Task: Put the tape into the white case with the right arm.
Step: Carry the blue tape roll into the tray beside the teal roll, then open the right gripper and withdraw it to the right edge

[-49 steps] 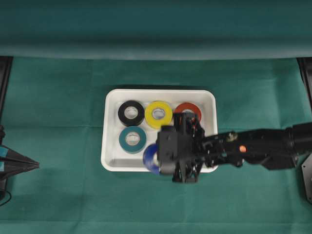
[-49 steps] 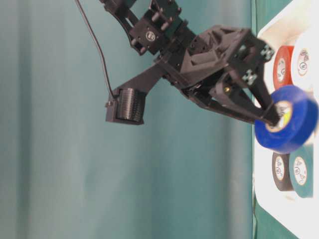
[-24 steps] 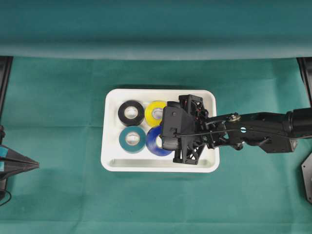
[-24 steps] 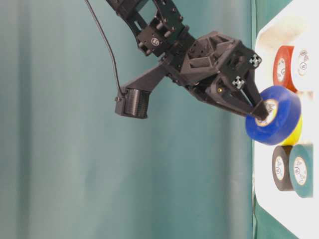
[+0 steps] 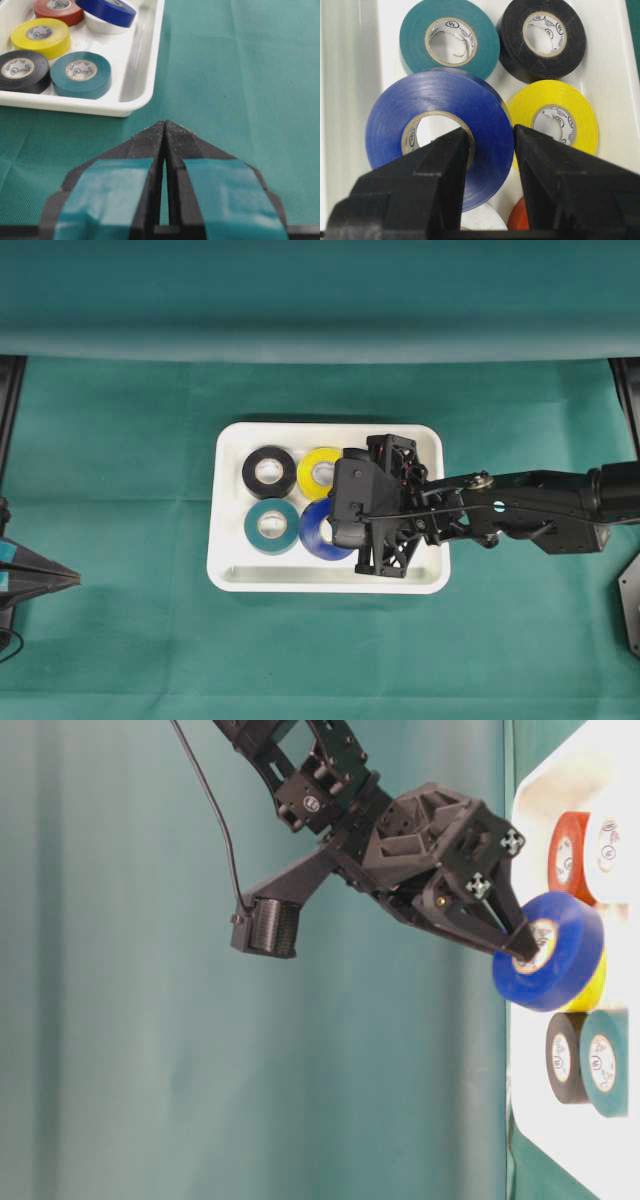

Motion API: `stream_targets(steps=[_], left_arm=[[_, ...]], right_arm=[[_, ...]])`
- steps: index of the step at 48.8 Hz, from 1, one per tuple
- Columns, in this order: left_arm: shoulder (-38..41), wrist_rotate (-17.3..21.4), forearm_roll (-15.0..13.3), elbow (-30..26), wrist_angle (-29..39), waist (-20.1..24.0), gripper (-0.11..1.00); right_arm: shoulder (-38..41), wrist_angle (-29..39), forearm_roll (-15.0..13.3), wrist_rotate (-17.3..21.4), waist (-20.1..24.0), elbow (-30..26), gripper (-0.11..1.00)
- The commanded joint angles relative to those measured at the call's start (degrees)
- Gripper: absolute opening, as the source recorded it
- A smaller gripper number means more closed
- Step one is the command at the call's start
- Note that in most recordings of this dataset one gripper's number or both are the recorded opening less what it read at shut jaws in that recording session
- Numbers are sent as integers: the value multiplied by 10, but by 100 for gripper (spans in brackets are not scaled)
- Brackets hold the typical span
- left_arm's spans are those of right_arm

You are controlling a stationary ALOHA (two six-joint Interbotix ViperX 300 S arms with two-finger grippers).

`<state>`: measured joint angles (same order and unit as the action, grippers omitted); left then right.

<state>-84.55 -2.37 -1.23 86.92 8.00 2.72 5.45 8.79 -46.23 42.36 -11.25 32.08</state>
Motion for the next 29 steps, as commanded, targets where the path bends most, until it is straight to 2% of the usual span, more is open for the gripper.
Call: stream_targets(steps=[1,11,16,29], left_arm=[[5,0,-1,-7,-6,1,0],[5,0,-1,-7,-6,1,0],[6,0,-1,-7,-6,1,0],[5,0,-1,-7,-6,1,0]], right_arm=[[-8,-2,-2,2,-1,-5,10],[-8,-2,-2,2,-1,-5,65],[-8,-2,-2,2,-2,-5,56],[-35,-2,-1,5,-1,35,56]])
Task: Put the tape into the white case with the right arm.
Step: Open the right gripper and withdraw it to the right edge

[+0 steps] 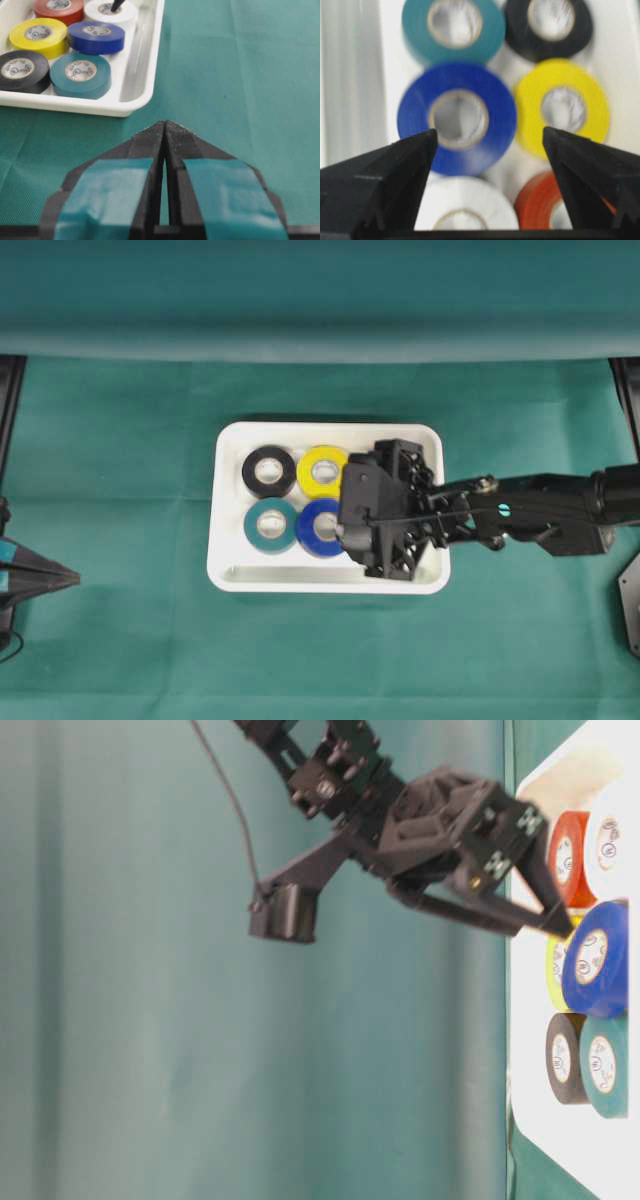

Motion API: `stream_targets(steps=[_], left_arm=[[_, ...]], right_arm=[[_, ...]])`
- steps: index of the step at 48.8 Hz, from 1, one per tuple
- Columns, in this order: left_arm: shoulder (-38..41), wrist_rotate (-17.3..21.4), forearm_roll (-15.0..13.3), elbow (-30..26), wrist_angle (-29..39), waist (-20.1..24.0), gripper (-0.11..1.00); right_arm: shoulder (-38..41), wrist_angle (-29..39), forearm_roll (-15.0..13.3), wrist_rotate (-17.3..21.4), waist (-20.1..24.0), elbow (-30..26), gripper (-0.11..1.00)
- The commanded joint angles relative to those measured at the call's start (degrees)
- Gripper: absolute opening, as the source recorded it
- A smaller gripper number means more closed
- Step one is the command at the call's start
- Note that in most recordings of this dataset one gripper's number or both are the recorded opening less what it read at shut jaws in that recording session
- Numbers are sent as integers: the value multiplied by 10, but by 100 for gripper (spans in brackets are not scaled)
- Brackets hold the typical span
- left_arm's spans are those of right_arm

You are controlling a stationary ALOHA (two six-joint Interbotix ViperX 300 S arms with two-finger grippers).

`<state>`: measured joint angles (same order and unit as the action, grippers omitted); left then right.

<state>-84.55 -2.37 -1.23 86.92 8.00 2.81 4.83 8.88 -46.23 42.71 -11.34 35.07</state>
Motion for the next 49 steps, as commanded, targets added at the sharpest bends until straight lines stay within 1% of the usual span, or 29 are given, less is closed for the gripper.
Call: stream_targets(steps=[1,19,24,35,49], left_arm=[[5,0,-1,-7,-6,0,0],[6,0,-1,-7,-6,0,0],[6,0,-1,-7,-6,0,0],[5,1,-1,-7,-6,0,0],[5,0,-1,-7,-6,0,0]], right_arm=[[-33,-3,-1,2,0,11,56],[-156,-5,3,4,-1,128,56],[-184,-5,8,5,0,159,56],[-240,-5,18,5,-1,213,56],[-310,-5,19,5,0,269,56]])
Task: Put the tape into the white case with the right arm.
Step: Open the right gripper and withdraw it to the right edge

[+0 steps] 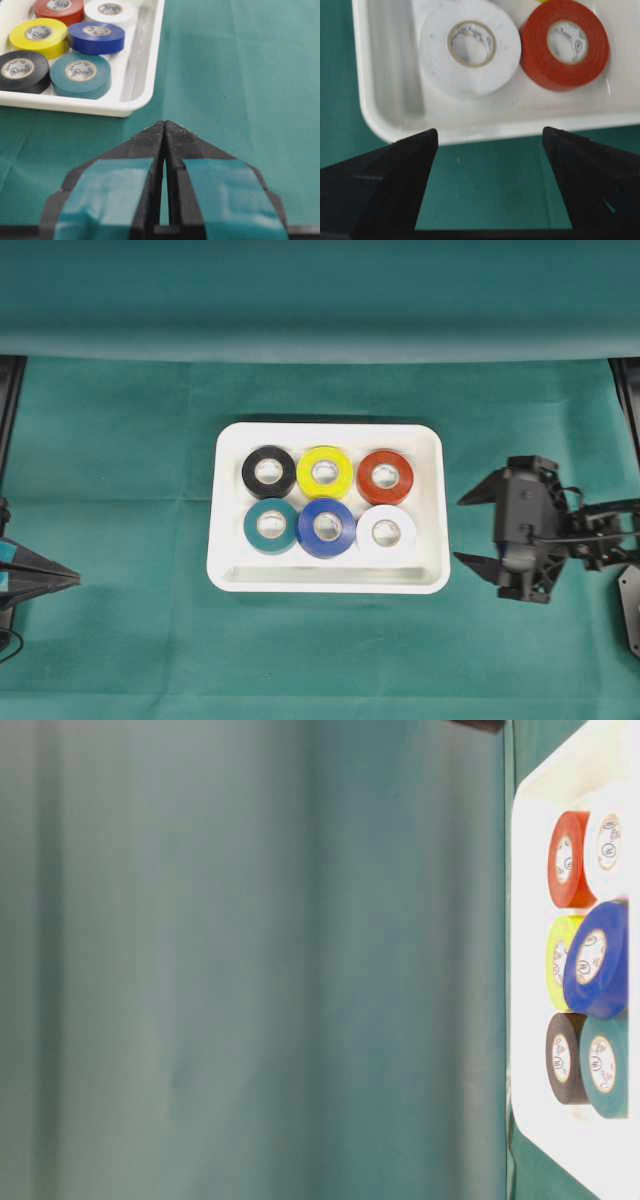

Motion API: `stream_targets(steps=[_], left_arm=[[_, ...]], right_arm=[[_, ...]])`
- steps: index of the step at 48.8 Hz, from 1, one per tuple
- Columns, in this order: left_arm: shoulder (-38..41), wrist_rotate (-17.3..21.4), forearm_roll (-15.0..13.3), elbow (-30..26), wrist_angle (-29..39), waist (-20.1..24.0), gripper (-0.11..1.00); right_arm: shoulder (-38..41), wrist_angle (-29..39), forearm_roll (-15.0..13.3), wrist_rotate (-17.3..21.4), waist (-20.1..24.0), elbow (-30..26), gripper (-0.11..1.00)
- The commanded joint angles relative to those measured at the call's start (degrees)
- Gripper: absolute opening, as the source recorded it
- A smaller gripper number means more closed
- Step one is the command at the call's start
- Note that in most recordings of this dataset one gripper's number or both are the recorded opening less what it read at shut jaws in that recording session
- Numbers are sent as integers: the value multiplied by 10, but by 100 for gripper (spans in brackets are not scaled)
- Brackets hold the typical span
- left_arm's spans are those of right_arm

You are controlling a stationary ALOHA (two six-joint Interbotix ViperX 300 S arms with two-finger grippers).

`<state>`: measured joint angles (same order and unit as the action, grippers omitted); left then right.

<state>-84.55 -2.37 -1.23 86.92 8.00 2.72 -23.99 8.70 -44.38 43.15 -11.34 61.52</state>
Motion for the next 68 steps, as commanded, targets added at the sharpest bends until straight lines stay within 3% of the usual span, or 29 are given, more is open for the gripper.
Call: stream_targets(steps=[1,16,30,46,57,68], left_arm=[[6,1,-1,-7,-6,1,0],[6,0,-1,-7,-6,1,0],[5,1,-1,-7,-6,1,0],[5,0,-1,-7,-6,1,0],[6,0,-1,-7,-6,1,0],[5,0,-1,-7,-6,1,0]], right_arm=[[-27,-4,1,1,-1,9,56],[-133,-16,16,2,0,85,55],[-263,-16,50,2,3,153,54],[-356,-25,53,2,29,193,54],[-376,-28,53,1,30,199,54],[-358,-60,49,-2,65,200,54]])
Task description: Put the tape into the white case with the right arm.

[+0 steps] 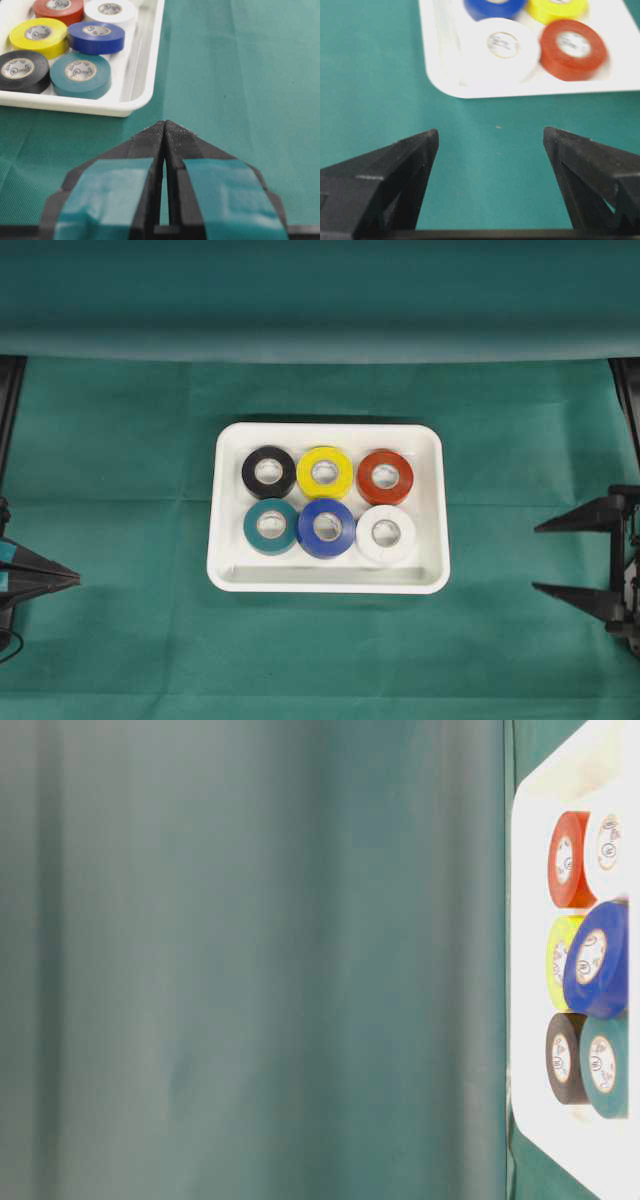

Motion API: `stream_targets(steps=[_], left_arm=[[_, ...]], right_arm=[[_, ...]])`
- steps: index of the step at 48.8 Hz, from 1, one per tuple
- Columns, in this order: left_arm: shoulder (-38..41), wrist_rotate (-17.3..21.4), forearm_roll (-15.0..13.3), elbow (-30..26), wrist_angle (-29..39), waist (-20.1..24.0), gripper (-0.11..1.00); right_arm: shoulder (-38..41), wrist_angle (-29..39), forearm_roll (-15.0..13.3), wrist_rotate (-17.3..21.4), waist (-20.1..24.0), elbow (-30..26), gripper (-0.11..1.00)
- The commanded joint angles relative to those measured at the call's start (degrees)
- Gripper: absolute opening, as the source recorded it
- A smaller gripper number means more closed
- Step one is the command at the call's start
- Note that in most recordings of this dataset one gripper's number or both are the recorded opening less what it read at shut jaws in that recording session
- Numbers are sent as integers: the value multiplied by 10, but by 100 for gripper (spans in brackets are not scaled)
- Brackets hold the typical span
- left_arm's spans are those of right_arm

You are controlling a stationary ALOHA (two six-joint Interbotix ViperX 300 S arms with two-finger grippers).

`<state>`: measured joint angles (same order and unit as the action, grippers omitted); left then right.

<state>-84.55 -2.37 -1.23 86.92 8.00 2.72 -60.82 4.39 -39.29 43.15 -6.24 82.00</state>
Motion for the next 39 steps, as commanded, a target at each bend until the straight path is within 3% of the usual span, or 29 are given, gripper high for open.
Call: stream_targets(steps=[1,25,39], left_arm=[[6,0,-1,-7,-6,1,0],[5,0,-1,-7,-6,1,0],[5,1,-1,-7,-6,1,0]], right_arm=[[11,-18,-3,-3,18,-5,54],[-7,-30,-7,-4,103,4,54],[-7,-27,-8,-5,106,5,54]])
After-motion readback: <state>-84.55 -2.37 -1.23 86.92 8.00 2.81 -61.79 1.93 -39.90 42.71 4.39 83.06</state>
